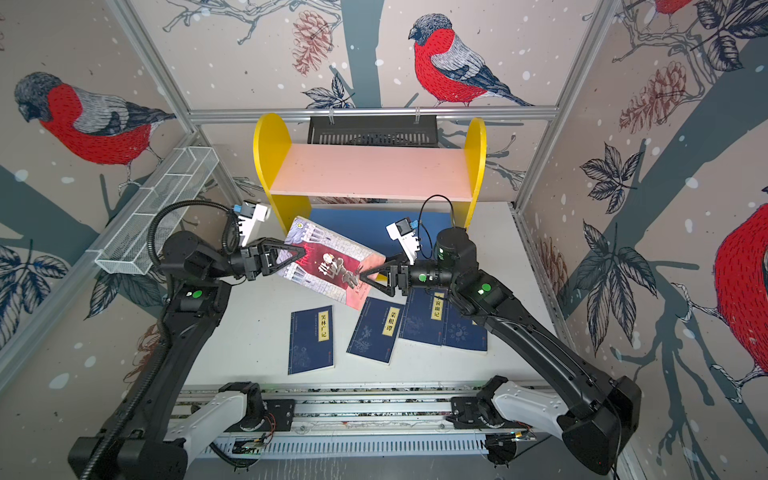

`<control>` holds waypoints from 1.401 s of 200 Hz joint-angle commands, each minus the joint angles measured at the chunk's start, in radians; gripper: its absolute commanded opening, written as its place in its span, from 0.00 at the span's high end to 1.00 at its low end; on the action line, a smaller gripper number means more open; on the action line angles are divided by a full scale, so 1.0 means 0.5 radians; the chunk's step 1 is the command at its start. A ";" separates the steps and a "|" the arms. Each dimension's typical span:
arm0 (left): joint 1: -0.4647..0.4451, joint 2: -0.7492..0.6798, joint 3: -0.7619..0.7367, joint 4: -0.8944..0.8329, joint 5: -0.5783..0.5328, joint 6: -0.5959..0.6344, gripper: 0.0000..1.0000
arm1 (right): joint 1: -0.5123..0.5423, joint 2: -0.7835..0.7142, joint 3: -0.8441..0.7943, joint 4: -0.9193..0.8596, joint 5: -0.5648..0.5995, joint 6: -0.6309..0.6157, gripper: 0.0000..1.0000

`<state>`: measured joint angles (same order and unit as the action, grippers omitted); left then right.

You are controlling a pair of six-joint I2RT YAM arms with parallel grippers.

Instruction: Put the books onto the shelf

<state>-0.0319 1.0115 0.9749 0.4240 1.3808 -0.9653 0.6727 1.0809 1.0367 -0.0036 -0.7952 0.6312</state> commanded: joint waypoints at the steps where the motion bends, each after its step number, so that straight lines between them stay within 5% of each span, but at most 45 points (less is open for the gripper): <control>1: 0.006 0.016 0.035 -0.036 -0.200 -0.038 1.00 | 0.001 -0.072 -0.075 0.380 0.072 0.229 0.23; 42: 0.009 -0.007 0.014 0.052 -0.355 -0.206 1.00 | 0.060 -0.166 -0.372 0.824 0.307 0.520 0.21; 125: 0.012 0.000 -0.170 0.564 -0.522 -0.767 1.00 | 0.388 0.031 -0.392 1.152 0.802 0.563 0.28; 178: 0.018 -0.064 -0.186 0.520 -0.543 -0.755 1.00 | 0.402 0.096 -0.305 1.136 0.932 0.581 0.76; 222: 0.024 -0.089 -0.189 0.458 -0.543 -0.728 1.00 | 0.398 0.132 -0.256 1.146 0.962 0.591 0.96; 246: 0.035 -0.102 -0.189 0.404 -0.563 -0.690 1.00 | 0.398 0.160 -0.189 1.107 0.966 0.583 0.99; 280: 0.080 -0.121 -0.189 0.336 -0.583 -0.632 0.61 | 0.383 0.180 -0.061 0.973 0.973 0.552 0.99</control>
<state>-0.0067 0.9607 0.8810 0.5842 1.0721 -1.3025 0.8711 1.1687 0.9642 0.4938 -0.3466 0.9184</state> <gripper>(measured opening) 0.220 0.090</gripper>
